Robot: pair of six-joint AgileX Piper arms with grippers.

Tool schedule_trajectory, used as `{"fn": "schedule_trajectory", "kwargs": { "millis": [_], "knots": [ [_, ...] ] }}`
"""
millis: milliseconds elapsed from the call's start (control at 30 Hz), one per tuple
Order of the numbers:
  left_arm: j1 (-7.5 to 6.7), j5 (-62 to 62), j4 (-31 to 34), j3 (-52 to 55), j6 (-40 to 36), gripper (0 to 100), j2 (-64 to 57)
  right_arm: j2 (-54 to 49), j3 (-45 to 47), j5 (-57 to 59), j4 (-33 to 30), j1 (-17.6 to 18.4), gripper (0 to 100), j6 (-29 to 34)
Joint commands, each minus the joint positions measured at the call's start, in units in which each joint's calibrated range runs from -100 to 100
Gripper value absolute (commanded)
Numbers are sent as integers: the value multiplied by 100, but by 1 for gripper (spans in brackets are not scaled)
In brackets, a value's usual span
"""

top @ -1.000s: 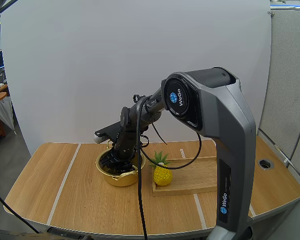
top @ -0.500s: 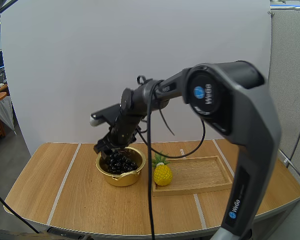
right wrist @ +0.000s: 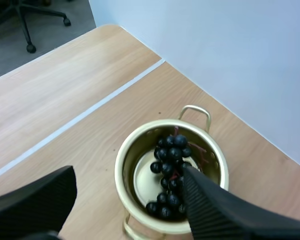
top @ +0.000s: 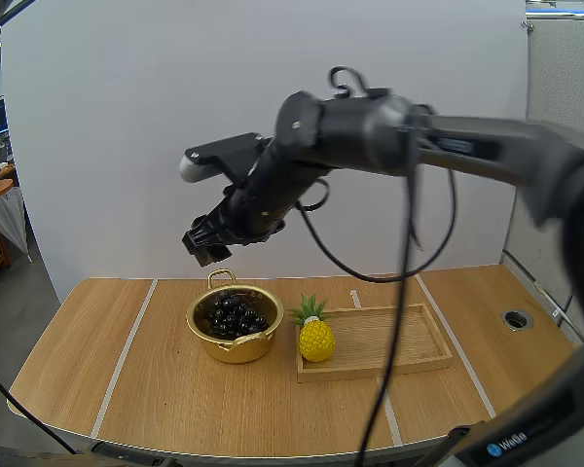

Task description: Open the pot, put the grape inside, and close it

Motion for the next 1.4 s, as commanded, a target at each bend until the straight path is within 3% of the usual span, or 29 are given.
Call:
{"fn": "schedule_trajectory", "kwargs": {
  "millis": [0, 300, 567, 1067, 1367],
  "knots": [
    [-7, -202, 3, -22, -63, 0, -27, -814, 362, 314, -46, 0, 100, 85],
    [-7, -202, 3, -22, -63, 0, -27, -2673, 722, 1704, -531, 0, 100, 618],
    [-7, -202, 3, -22, -63, 0, -27, -3622, 737, 2895, -674, 0, 100, 899],
    [-7, -202, 3, -22, -63, 0, -27, -5123, 2233, 3042, -634, -508, 100, 889],
    [-7, -202, 3, -22, -63, 0, -27, -5282, 3031, 2719, -632, -546, 100, 889]
  ]
}}
